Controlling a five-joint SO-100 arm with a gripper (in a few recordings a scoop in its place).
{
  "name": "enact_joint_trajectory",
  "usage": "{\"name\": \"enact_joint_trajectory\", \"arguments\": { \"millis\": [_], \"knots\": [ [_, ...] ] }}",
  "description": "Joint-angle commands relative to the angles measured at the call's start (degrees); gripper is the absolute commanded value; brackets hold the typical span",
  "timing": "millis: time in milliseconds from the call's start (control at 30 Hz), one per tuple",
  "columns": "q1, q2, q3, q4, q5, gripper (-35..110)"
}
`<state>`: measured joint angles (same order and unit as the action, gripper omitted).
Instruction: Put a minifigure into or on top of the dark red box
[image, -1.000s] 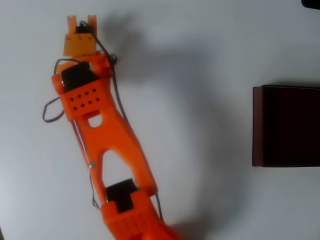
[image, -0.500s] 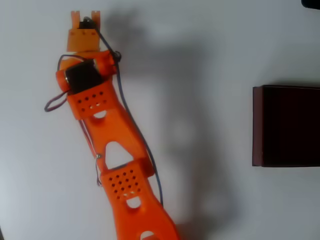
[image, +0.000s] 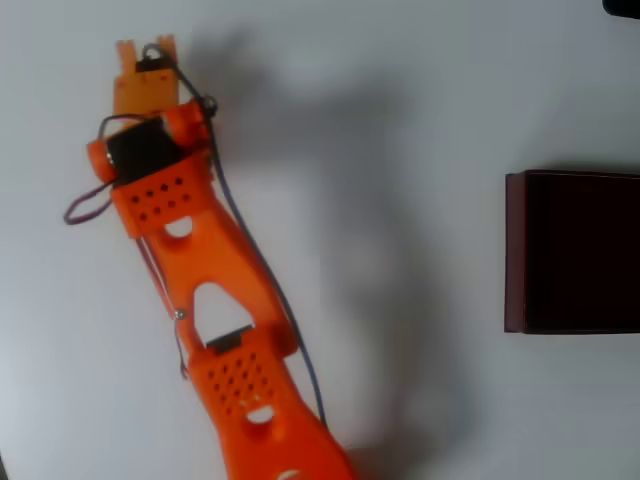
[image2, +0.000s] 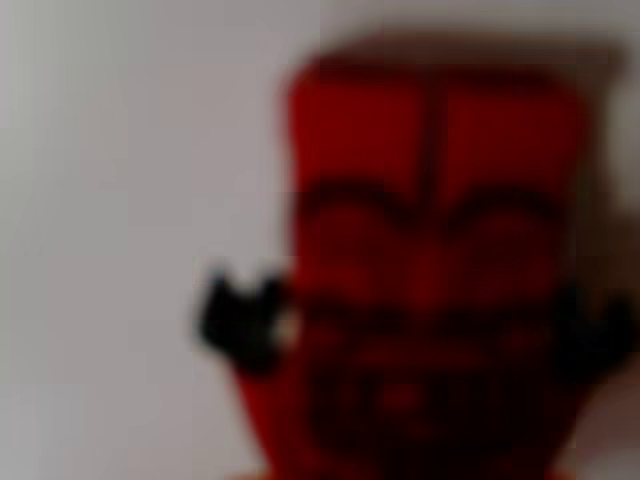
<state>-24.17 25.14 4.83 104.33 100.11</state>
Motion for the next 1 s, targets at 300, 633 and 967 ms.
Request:
{"name": "enact_joint_trajectory", "arguments": {
  "millis": [300, 633, 967],
  "knots": [
    [14.68, 62.23, 58.54, 0.88, -32.17, 1],
    [44.12, 106.08, 91.76, -9.14, -62.05, 0],
    [65.39, 109.95, 108.19, -33.66, -75.94, 0]
  ]
}}
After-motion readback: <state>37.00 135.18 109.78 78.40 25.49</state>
